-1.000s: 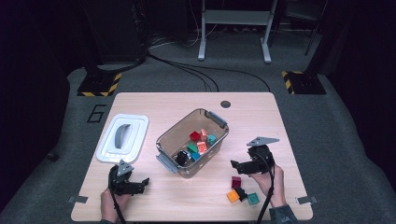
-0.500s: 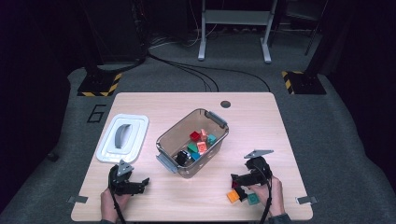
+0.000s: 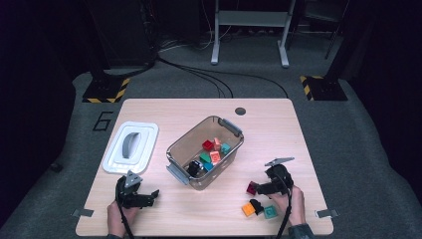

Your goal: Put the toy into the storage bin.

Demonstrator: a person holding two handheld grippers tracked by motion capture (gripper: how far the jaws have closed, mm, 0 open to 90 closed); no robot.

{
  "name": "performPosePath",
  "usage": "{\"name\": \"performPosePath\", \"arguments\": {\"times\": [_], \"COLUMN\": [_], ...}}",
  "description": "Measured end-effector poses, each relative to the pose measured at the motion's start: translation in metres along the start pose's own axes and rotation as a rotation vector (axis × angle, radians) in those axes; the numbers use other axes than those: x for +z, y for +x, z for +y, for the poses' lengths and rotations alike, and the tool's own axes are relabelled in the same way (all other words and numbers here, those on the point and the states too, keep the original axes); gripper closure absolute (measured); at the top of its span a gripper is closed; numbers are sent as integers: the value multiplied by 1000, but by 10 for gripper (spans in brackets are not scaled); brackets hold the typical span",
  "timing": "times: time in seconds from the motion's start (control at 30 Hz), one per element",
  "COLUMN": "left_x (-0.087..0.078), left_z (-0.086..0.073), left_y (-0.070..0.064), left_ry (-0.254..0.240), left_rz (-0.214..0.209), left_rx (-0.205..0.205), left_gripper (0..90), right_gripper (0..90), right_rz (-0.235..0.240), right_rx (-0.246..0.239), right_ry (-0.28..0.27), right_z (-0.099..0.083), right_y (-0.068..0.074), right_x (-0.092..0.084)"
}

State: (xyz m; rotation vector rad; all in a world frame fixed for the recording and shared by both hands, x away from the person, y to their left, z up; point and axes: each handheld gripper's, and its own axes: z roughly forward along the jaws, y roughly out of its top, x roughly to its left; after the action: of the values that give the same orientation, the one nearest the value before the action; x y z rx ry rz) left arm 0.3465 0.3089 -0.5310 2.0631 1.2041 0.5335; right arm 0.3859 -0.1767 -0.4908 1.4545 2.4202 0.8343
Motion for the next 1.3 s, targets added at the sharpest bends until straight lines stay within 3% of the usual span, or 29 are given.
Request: {"name": "performPosePath", "arguments": {"times": [0.23, 0.3, 0.6, 0.8, 1.07, 1.3], "left_x": [0, 0, 0, 0, 0, 0], "left_z": [0, 0, 0, 0, 0, 0], "left_y": [0, 0, 0, 0, 0, 0], "left_ry": [-1, 0, 0, -1, 0, 0], "left_rz": [0, 1, 0, 1, 0, 0], "left_rx": [-4, -3, 0, -4, 0, 0], "left_gripper": [56, 57, 57, 57, 57, 57], "right_gripper": [162, 160, 165, 242, 453, 466], "right_rz": [-29, -28, -14, -22, -40, -41], "right_rx": [65, 64, 19, -21, -46, -51], "right_ry": [-19, -31, -42, 9, 43, 50], "right_z": [7, 8, 10, 10, 11, 12], "right_y": [-19, -22, -3, 5, 10, 11], "right_x": [3, 2, 3, 16, 19, 19]}}
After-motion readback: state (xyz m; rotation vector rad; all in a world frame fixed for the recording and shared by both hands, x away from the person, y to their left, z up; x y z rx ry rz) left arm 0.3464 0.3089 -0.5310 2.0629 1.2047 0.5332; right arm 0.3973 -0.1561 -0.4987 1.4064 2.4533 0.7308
